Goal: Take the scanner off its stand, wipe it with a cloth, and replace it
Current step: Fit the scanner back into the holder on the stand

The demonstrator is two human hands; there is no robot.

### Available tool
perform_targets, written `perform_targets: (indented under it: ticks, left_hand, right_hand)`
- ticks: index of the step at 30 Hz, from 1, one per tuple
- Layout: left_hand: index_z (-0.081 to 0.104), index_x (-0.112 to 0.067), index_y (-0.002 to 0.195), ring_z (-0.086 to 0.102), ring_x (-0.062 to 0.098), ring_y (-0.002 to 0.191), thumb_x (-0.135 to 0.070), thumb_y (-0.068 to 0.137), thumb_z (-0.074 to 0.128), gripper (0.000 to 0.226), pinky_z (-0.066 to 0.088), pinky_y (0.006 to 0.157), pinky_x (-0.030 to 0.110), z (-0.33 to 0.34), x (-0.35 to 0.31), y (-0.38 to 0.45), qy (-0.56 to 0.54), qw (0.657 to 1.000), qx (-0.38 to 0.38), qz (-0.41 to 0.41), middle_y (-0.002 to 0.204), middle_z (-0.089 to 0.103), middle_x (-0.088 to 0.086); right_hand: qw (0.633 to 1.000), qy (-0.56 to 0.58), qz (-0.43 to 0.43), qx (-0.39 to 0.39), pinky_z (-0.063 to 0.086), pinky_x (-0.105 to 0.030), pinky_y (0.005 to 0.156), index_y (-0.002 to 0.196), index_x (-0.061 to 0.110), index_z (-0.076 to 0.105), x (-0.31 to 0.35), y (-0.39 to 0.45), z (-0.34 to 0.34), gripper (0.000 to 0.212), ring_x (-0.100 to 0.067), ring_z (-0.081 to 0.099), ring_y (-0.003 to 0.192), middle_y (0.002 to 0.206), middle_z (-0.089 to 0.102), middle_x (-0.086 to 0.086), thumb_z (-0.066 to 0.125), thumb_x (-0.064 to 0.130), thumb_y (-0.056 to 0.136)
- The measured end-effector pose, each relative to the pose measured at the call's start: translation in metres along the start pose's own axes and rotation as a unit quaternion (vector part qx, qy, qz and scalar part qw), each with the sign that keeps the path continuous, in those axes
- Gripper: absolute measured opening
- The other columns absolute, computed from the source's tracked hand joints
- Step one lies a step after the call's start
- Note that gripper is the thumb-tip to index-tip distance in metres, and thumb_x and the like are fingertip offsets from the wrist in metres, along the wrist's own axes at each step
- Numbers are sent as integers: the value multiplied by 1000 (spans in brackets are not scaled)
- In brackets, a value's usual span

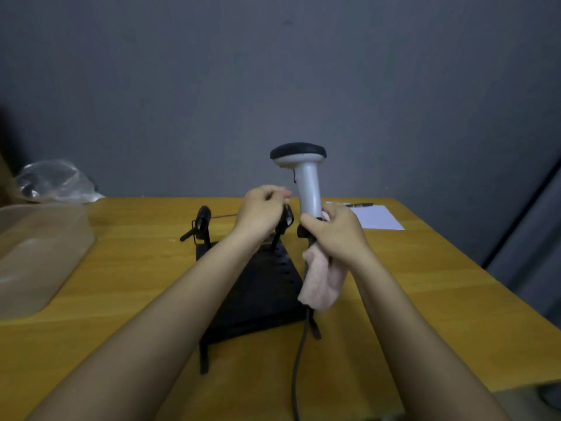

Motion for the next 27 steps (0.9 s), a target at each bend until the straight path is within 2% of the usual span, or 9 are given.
perform_targets:
  ticks: [2, 5, 7, 10, 13, 17, 22, 25, 27]
  left_hand:
    - [61, -15, 119, 50, 20, 117, -10, 91, 43, 34, 39, 96, 29, -7, 16, 15, 85, 996, 0, -14, 125, 59, 4]
    - [38, -17, 142, 27, 28, 138, -9, 83, 49, 60, 29, 108, 37, -7, 37, 29, 251, 958, 126, -51, 147, 37, 7]
    - [35, -17, 144, 33, 27, 137, -15, 82, 59, 67, 32, 107, 35, -5, 47, 36, 288, 933, 209, -44, 149, 38, 6]
    - [53, -18, 129, 57, 19, 113, -26, 78, 71, 55, 45, 96, 35, 0, 59, 46, 254, 926, 280, -25, 128, 60, 2]
    - [65, -13, 104, 63, 20, 88, -32, 77, 73, 34, 46, 74, 34, 8, 71, 52, 225, 941, 253, -3, 98, 69, 6]
    - [58, -8, 89, 59, 29, 75, -16, 82, 63, 12, 37, 59, 32, 19, 81, 46, 236, 952, 184, 66, 79, 63, 10]
    - [50, -8, 102, 53, 29, 89, -12, 88, 53, 14, 41, 64, 37, 27, 92, 37, 236, 941, 199, 141, 90, 60, 13]
    - [41, -16, 97, 42, 22, 91, -13, 91, 48, 10, 37, 68, 35, 28, 98, 36, 236, 936, 216, 147, 90, 53, 9]
    - [42, -16, 99, 43, 24, 93, -15, 91, 48, 10, 41, 70, 38, 27, 100, 38, 235, 935, 215, 156, 92, 55, 11]
  right_hand:
    - [998, 59, 20, 22, 55, -47, 66, 66, 5, 65, -5, 15, 0, 33, -26, 65, 60, 69, 71, -11, 58, 37, 64]
    - [994, 81, 40, 58, 51, -42, 59, 71, 0, 60, -6, 31, -1, 35, -21, 59, 57, 76, 70, -19, 61, 34, 65]
    - [994, 64, 38, 85, 46, -35, 58, 72, 1, 60, -6, 36, 0, 34, -19, 58, 55, 76, 70, -19, 60, 35, 65]
    - [994, 31, 41, 102, 44, -33, 58, 69, 5, 63, -7, 37, 2, 34, -16, 57, 54, 70, 71, -13, 59, 38, 63]
    - [994, 12, 38, 102, 44, -33, 58, 69, 9, 66, -10, 34, 5, 29, -18, 59, 58, 69, 72, -10, 60, 37, 67]
    - [995, 2, 30, 99, 42, -32, 55, 70, 4, 64, -11, 31, 8, 30, -17, 56, 55, 60, 66, -4, 62, 33, 71]
    - [996, -52, 22, 74, 34, -33, 53, 69, -4, 52, -10, 30, 14, 48, -18, 44, 52, 56, 49, -8, 57, 43, 63]
    - [991, -110, 12, 74, 33, -34, 51, 61, 2, 51, -8, 24, 11, 43, -18, 42, 50, 54, 50, -9, 56, 44, 67]
    - [986, -155, 3, 56, 30, -35, 52, 57, 6, 43, -8, 17, 9, 39, -19, 40, 52, 60, 44, -5, 58, 39, 73]
Point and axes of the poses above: each hand's wrist, its own y-axis towards the middle knuckle, its own z-axis out of the palm, x = y × z, the point moved 2 cm from there along y, towards the middle knuckle
